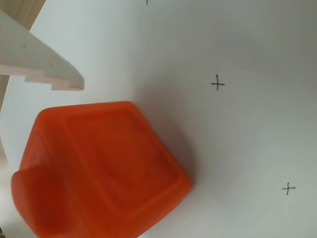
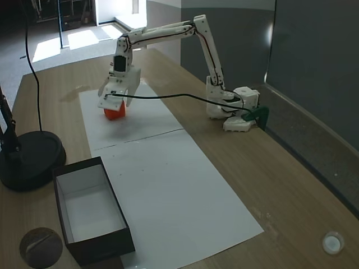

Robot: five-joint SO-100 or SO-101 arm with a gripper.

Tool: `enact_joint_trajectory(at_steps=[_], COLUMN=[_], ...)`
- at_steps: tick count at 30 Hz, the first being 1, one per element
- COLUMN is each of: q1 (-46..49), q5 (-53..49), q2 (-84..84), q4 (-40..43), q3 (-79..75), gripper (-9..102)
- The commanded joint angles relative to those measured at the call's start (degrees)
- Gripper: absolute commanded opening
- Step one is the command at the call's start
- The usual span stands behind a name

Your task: Grab a orange square and put it in the box.

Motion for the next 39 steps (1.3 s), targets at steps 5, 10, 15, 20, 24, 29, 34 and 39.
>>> enact_joint_trajectory(at_steps=[5, 10, 15, 20, 24, 29, 34, 39], q1=[-0.9, -1.7, -6.4, -17.2, -28.5, -41.7, -50.1, -52.0], q5=[-4.3, -6.2, -7.1, -7.5, -7.6, -7.6, -7.6, -7.6], q2=[0.0, -0.5, 3.3, 14.0, 20.5, 21.2, 16.1, 9.8], q4=[-0.1, -0.4, 1.5, 9.7, 13.7, 13.4, 10.9, 6.3], q3=[-3.2, -3.4, -7.6, -21.9, -34.7, -42.8, -43.5, -43.6], gripper=[25, 10, 9, 9, 9, 9, 9, 9])
